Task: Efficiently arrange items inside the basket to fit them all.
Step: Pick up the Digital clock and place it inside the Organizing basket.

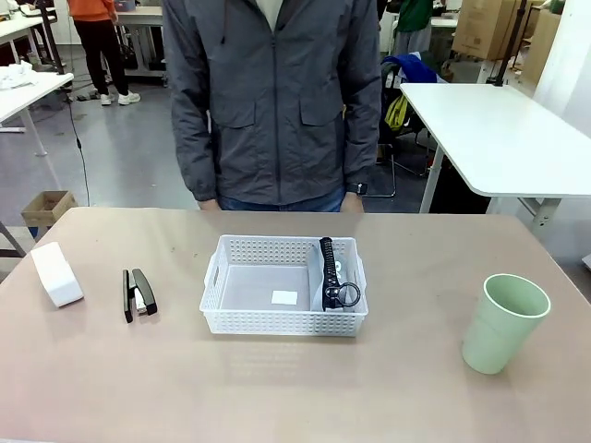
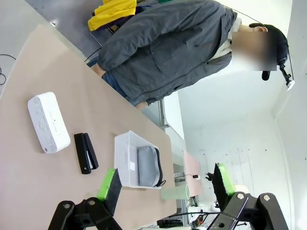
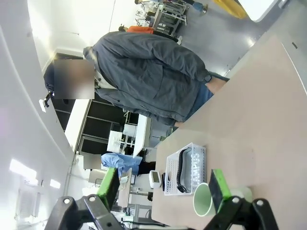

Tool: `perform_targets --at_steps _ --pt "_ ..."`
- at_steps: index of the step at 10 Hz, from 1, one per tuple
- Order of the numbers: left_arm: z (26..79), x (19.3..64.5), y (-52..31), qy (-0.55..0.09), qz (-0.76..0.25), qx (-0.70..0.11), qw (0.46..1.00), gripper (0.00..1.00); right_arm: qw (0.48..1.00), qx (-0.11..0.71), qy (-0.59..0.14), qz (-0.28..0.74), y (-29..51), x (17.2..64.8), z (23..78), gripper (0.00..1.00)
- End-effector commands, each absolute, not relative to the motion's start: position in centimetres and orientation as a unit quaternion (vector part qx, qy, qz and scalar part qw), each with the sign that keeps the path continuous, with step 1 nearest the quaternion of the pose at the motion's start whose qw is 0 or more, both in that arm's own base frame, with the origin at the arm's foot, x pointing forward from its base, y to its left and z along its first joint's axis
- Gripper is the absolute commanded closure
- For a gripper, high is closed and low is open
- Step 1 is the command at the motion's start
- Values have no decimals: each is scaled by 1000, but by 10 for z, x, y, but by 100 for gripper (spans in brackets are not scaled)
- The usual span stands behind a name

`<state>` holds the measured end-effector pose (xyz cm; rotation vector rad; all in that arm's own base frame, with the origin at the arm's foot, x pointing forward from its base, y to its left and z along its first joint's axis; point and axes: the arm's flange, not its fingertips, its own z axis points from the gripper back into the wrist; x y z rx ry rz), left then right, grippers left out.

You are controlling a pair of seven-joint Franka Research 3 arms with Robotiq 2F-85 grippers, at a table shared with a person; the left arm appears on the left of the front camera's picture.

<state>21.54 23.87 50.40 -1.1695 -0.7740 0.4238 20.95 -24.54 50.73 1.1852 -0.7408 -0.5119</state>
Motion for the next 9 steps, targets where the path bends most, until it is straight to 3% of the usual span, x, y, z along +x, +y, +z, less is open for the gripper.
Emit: perform_targets --at_steps 1,6,7,9 --pt "509 215 230 -330 184 -522 765 0 732 541 -351 -221 -247 212 509 0" --pt "511 227 223 -334 191 -513 767 0 732 541 -351 -221 -247 212 509 0" --pt "524 240 193 -317 194 -414 831 0 732 541 -351 -221 -247 212 509 0" --pt "539 277 142 -213 193 -239 927 0 732 541 -351 -221 -247 212 509 0"
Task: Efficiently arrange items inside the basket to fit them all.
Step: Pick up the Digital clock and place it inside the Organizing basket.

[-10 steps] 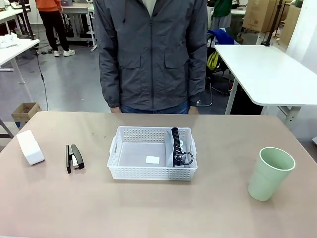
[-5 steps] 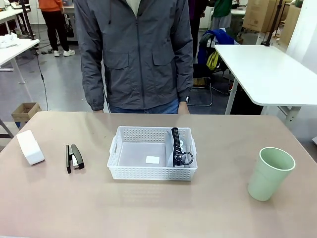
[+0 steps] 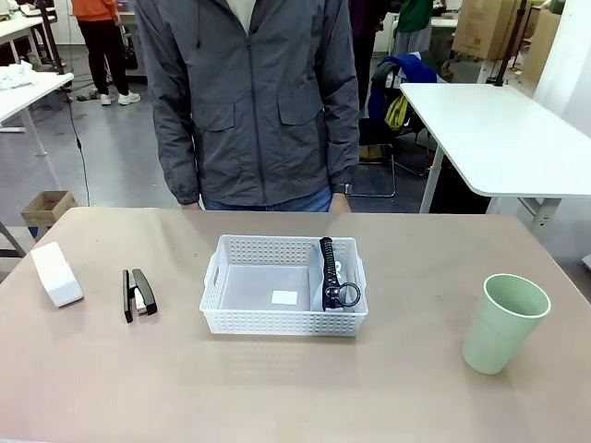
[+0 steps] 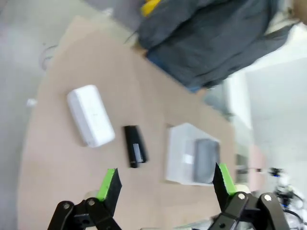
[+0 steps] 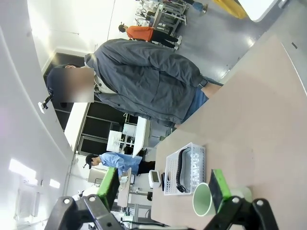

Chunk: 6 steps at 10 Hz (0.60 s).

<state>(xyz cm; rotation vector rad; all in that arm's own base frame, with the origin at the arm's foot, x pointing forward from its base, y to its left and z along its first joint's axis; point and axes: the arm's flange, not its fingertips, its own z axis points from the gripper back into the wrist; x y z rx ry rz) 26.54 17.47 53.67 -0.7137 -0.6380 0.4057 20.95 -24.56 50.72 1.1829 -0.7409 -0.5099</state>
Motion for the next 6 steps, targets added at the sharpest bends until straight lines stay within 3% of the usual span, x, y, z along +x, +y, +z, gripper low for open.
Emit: perform_targets --at_steps 1,4,6 --pt "534 299 126 -173 209 -155 950 0 732 541 -351 -221 -247 212 509 0" --pt "498 346 101 -142 247 3 959 0 732 541 -351 -221 -247 212 509 0" --pt "499 362 94 -182 266 -27 946 0 732 541 -351 -221 -247 212 509 0"
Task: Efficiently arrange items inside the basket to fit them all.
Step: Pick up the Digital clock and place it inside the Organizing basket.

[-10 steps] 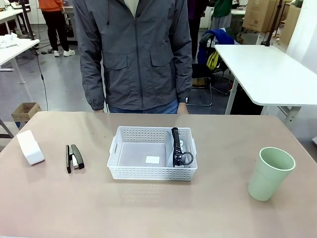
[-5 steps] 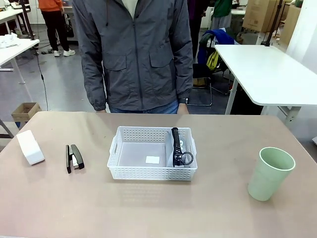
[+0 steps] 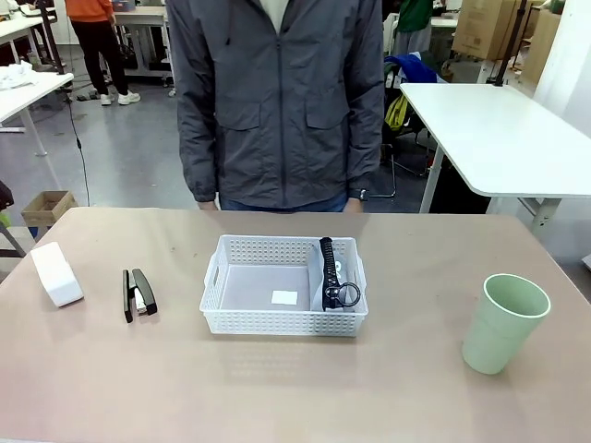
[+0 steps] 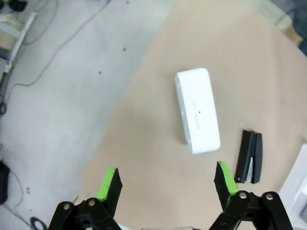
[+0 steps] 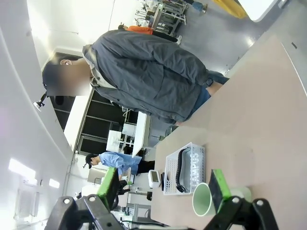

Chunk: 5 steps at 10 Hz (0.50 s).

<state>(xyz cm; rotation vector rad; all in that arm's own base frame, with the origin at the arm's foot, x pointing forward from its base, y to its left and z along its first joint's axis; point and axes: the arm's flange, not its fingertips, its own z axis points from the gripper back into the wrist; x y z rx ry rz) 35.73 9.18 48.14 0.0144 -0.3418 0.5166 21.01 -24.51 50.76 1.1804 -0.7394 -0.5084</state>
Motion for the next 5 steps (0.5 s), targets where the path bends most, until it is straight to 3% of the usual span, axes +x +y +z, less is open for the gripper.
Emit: perform_targets --at_steps 1,5 --pt "484 352 92 -175 247 -10 953 0 732 541 -351 -221 -247 212 509 0" --pt "478 363 89 -155 245 -7 957 0 732 541 -351 -221 -247 212 509 0"
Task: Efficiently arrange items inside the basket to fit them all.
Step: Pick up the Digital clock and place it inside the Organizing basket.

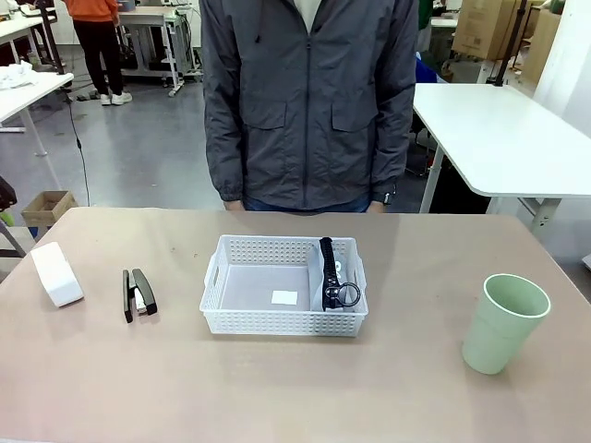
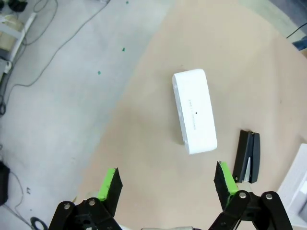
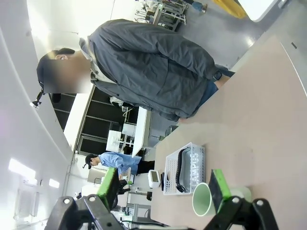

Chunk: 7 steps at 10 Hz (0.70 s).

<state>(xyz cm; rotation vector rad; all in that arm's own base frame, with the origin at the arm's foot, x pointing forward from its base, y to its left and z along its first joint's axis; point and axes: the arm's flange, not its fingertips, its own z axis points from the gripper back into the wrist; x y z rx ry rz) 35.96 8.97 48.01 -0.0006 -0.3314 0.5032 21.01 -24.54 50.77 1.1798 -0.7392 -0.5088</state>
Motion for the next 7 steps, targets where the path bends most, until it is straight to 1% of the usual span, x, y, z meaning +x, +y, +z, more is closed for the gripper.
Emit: perform_targets --at_steps 1,2,4,7 --pt "474 373 89 -148 259 -1 955 0 732 541 -351 -221 -247 212 509 0" --pt "467 385 89 -166 286 12 944 0 732 541 -351 -221 -247 212 509 0" --pt "444 410 92 -106 274 5 956 0 732 541 -351 -221 -247 212 509 0" --pt "419 433 100 -57 271 -42 960 0 732 541 -351 -221 -247 212 509 0"
